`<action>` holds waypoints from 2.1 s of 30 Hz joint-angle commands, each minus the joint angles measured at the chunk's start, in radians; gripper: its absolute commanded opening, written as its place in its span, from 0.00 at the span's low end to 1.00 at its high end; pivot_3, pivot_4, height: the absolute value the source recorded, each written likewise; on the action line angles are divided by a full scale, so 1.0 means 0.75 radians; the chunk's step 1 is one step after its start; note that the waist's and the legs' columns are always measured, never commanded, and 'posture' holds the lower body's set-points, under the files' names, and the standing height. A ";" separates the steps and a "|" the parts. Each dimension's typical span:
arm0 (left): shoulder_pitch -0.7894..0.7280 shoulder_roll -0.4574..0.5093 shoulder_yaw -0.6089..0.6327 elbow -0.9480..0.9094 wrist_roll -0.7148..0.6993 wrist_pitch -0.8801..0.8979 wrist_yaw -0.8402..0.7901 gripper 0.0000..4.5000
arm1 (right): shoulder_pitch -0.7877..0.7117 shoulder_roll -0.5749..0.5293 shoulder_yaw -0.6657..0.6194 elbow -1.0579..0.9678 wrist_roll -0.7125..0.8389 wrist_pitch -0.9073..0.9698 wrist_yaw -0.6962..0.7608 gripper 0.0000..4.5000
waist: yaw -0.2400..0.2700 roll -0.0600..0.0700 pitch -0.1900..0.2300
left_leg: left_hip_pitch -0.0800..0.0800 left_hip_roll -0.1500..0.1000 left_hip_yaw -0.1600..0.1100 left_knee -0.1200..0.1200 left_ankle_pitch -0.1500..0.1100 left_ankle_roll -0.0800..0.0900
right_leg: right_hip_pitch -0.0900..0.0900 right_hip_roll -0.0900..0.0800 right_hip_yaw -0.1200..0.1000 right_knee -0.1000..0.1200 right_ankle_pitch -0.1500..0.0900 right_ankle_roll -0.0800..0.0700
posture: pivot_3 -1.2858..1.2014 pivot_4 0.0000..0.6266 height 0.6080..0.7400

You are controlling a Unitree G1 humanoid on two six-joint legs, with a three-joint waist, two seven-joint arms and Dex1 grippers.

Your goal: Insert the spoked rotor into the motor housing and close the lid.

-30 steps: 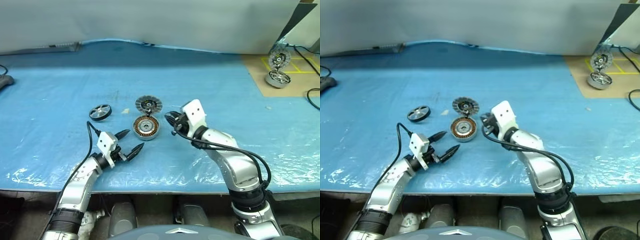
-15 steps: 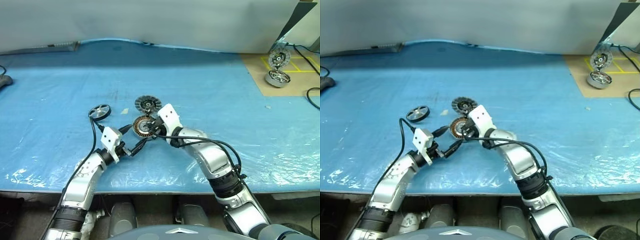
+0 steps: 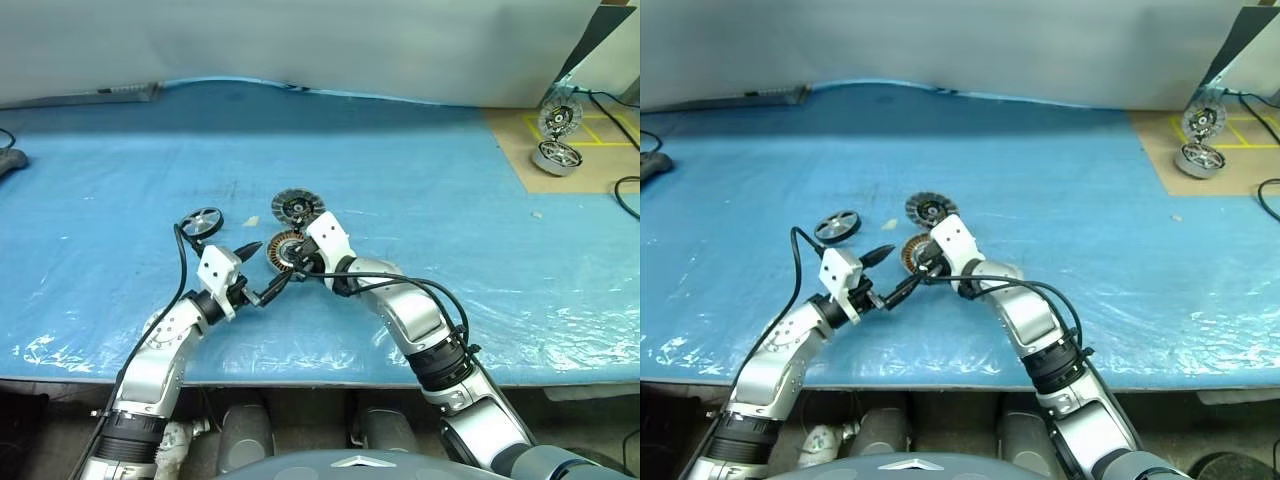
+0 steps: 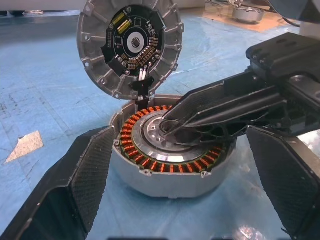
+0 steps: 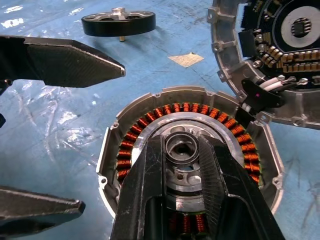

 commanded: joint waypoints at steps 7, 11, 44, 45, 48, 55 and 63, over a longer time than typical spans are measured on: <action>-0.010 -0.016 0.024 0.312 0.016 -0.269 -0.104 1.00 | 0.025 -0.013 0.001 -0.005 -0.013 -0.020 0.011 0.12 | 0.001 0.000 0.000 | 0.000 0.000 0.000 0.001 0.000 0.000 | 0.000 0.000 0.000 0.000 0.000 0.000 | 0.52 0.24 1.00; -0.048 0.013 0.055 0.367 -0.012 -0.289 -0.146 1.00 | 0.025 -0.010 0.001 0.003 -0.012 -0.021 0.010 0.12 | 0.001 0.000 0.000 | 0.002 0.000 0.000 0.001 0.000 0.000 | 0.001 0.000 0.000 0.001 0.000 -0.001 | 0.52 0.24 1.00; -0.007 0.021 0.062 0.242 -0.033 -0.203 -0.137 1.00 | -0.004 -0.046 -0.070 -0.298 0.067 0.228 -0.027 0.05 | 0.002 0.000 0.000 | 0.001 0.000 -0.001 0.001 0.000 0.000 | 0.001 0.000 0.000 0.001 0.000 -0.001 | 0.52 0.24 1.00; -0.013 0.022 0.065 0.256 -0.032 -0.209 -0.139 1.00 | -0.011 -0.038 -0.064 -0.268 0.062 0.211 -0.029 0.00 | 0.002 0.000 0.000 | 0.001 0.000 -0.001 0.001 0.000 0.000 | 0.001 0.000 0.000 0.001 0.000 0.000 | 0.52 0.24 1.00; -0.015 0.029 0.070 0.270 -0.035 -0.219 -0.143 1.00 | -0.023 -0.017 -0.045 -0.191 0.050 0.164 -0.032 0.00 | 0.002 0.000 0.000 | 0.001 0.000 -0.001 0.001 0.000 0.000 | 0.001 0.000 0.000 0.001 0.000 0.000 | 0.52 0.24 1.00; 0.026 0.043 0.072 0.158 -0.049 -0.169 -0.117 1.00 | -0.041 0.003 -0.024 -0.082 0.037 0.089 -0.019 0.00 | 0.001 0.000 0.000 | 0.000 0.000 -0.001 0.001 0.000 0.000 | 0.001 0.000 0.000 0.001 0.000 0.000 | 0.52 0.24 1.00; 0.047 0.043 0.062 0.051 -0.051 -0.097 -0.075 1.00 | -0.055 0.022 -0.011 -0.008 0.026 0.040 -0.002 0.00 | 0.001 0.000 0.000 | 0.000 0.000 -0.001 0.001 0.000 0.000 | 0.001 0.000 -0.001 0.001 0.000 0.000 | 0.52 0.24 1.00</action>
